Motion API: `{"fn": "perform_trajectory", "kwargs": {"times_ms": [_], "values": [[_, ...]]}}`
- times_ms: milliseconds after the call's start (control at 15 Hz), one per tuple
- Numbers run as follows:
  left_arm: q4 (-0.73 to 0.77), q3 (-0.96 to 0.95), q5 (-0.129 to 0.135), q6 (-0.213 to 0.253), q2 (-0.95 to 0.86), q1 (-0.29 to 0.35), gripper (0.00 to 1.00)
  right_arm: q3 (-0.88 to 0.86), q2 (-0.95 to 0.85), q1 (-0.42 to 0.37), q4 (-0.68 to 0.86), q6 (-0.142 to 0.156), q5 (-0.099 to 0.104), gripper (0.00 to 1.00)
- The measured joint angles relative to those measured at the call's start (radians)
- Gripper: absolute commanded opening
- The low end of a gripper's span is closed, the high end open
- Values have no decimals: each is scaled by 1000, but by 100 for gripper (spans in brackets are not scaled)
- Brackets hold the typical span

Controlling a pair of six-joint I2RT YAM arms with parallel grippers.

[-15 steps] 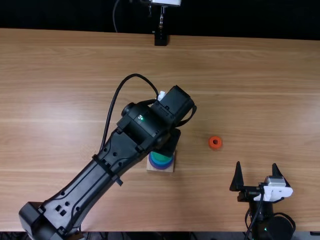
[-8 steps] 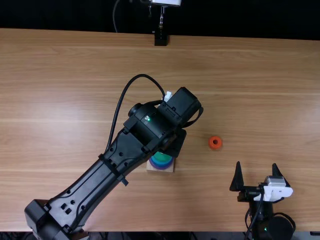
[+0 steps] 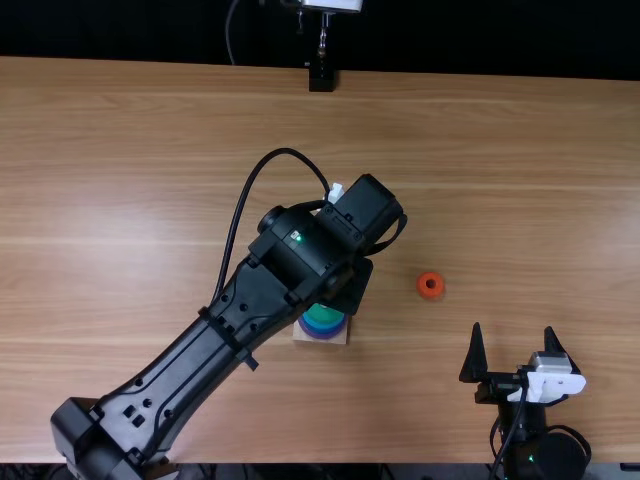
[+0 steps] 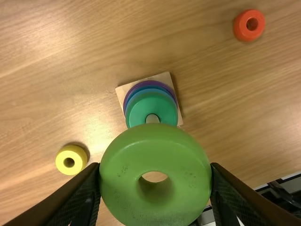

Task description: Build the Hanoi tower: stack the rings onto the peg from bottom to top in this color order: purple, dark blue, light blue, dark green, light green, yellow, orange.

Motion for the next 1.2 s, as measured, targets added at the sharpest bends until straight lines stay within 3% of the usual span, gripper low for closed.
{"fn": "perform_trajectory", "kwargs": {"times_ms": [1000, 1067, 1133, 1200], "values": [[2, -61, 4, 0, 37, 0, 0, 0, 0, 0, 0, 0, 0, 100], [2, -61, 4, 0, 37, 0, 37, 0, 0, 0, 0, 0, 0, 100], [2, -61, 8, 0, 37, 0, 88, 0, 0, 0, 0, 0, 0, 100], [0, -61, 27, 0, 37, 0, 100, 0, 0, 0, 0, 0, 0, 100]]}}
